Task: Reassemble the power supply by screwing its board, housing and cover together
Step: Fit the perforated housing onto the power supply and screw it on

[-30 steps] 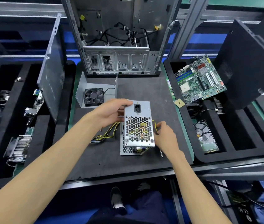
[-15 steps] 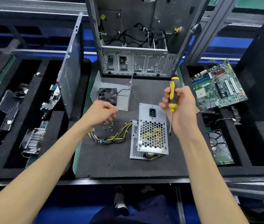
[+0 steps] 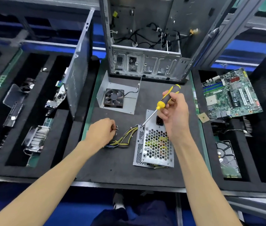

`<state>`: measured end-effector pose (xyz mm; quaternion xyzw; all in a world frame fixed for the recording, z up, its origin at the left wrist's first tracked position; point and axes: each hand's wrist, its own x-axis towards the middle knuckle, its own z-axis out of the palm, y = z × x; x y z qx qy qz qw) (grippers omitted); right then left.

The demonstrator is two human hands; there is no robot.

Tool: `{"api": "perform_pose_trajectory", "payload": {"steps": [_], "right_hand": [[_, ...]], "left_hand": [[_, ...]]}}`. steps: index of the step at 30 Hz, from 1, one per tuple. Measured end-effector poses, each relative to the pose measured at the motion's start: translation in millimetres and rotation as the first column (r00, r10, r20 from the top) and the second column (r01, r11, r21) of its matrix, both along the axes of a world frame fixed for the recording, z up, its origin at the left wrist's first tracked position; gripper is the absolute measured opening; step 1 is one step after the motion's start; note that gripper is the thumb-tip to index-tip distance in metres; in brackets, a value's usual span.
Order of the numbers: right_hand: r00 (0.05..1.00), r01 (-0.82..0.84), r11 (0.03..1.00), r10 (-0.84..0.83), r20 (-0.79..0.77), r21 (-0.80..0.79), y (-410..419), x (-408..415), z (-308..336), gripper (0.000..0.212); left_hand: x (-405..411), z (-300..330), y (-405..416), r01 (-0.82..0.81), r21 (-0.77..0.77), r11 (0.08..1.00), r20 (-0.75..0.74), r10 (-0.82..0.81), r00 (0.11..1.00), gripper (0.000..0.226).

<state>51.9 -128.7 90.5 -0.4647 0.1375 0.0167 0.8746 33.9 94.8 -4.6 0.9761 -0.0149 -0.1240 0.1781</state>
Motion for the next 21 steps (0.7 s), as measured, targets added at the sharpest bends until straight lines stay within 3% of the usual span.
{"api": "perform_pose_trajectory", "payload": {"steps": [3,6,8,10,12,14,17,21], "right_hand": [[1.0,0.015,0.998,-0.016,0.01,0.066,0.7,-1.4,-1.1,0.027],[0.997,0.062,0.991,-0.066,0.036,0.119,0.6,-4.5,-3.7,0.03],[0.99,0.113,0.983,-0.123,0.063,0.147,0.9,-6.0,-4.8,0.027],[0.98,0.174,0.972,-0.187,0.073,0.155,1.1,-6.4,-4.8,0.02],[0.968,0.23,0.961,-0.242,0.062,0.152,0.8,-5.8,-5.1,0.016],[0.955,0.279,0.951,-0.289,0.063,0.133,0.2,-5.5,-6.4,0.015],[0.937,0.335,0.936,-0.343,0.07,0.106,-0.1,-5.7,-9.1,0.016],[0.929,0.353,0.932,-0.36,0.085,0.083,0.2,-5.3,-10.9,0.015]], "left_hand": [[1.9,3.0,-2.3,-0.052,-0.104,0.993,0.034,0.055,0.998,0.005],[7.1,21.2,-11.8,-0.203,-0.466,0.861,0.0,0.23,0.973,0.016],[10.0,41.6,-18.8,-0.239,-0.723,0.648,-0.09,0.255,0.963,0.019],[10.3,63.5,-24.4,-0.275,-0.907,0.318,-0.229,0.174,0.958,0.018],[7.2,81.5,-28.7,-0.328,-0.943,0.051,-0.325,0.069,0.943,0.015],[3.2,92.4,-33.5,-0.373,-0.924,-0.082,-0.375,0.002,0.927,0.016],[-0.9,100.1,-38.8,-0.383,-0.914,-0.137,-0.386,0.0,0.922,0.009],[-2.4,106.1,-42.1,-0.348,-0.931,-0.111,-0.356,0.063,0.932,0.009]]}}
